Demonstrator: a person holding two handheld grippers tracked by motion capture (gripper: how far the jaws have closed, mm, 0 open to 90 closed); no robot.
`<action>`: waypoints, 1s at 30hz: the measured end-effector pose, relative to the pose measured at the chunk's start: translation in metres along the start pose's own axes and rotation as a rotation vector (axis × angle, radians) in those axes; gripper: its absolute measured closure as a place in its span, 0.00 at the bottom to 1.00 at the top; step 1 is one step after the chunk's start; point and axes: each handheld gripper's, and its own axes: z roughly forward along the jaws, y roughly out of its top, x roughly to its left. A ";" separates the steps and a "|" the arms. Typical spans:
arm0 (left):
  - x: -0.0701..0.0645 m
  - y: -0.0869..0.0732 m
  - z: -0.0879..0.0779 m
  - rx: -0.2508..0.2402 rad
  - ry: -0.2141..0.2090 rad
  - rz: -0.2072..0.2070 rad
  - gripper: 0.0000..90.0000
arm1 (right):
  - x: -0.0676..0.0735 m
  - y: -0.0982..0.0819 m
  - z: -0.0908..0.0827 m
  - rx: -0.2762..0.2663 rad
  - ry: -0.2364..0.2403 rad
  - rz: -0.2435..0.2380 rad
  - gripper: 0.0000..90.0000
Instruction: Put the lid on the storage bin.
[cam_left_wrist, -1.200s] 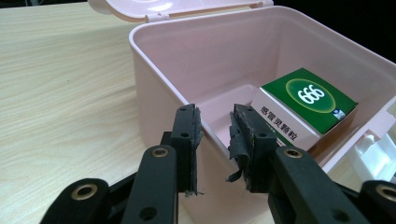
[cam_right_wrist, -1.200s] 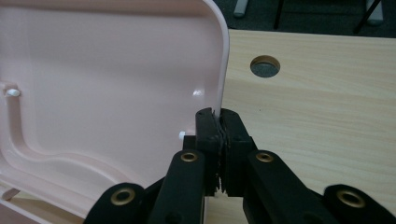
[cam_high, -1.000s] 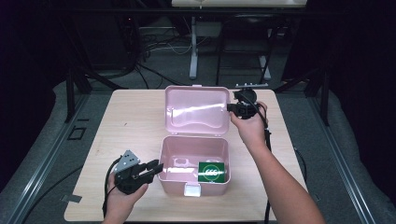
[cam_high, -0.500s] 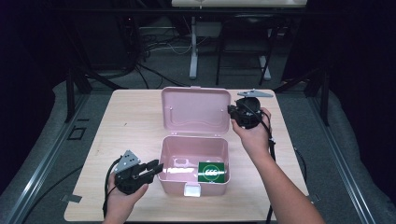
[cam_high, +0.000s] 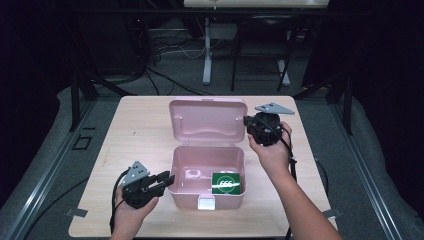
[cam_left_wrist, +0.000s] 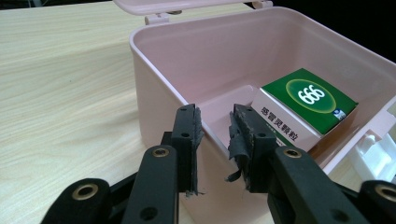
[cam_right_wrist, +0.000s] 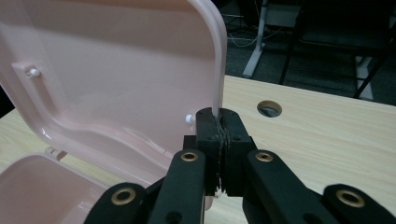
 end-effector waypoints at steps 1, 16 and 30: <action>0.000 0.000 0.000 0.000 0.000 0.000 0.79 | 0.001 0.000 -0.002 -0.003 0.000 -0.008 0.98; 0.000 -0.001 0.000 -0.008 -0.004 -0.005 0.79 | 0.008 -0.021 -0.020 -0.082 0.005 -0.031 0.97; 0.001 -0.001 0.000 -0.005 -0.007 -0.009 0.79 | 0.010 -0.035 -0.032 -0.117 0.036 0.003 0.96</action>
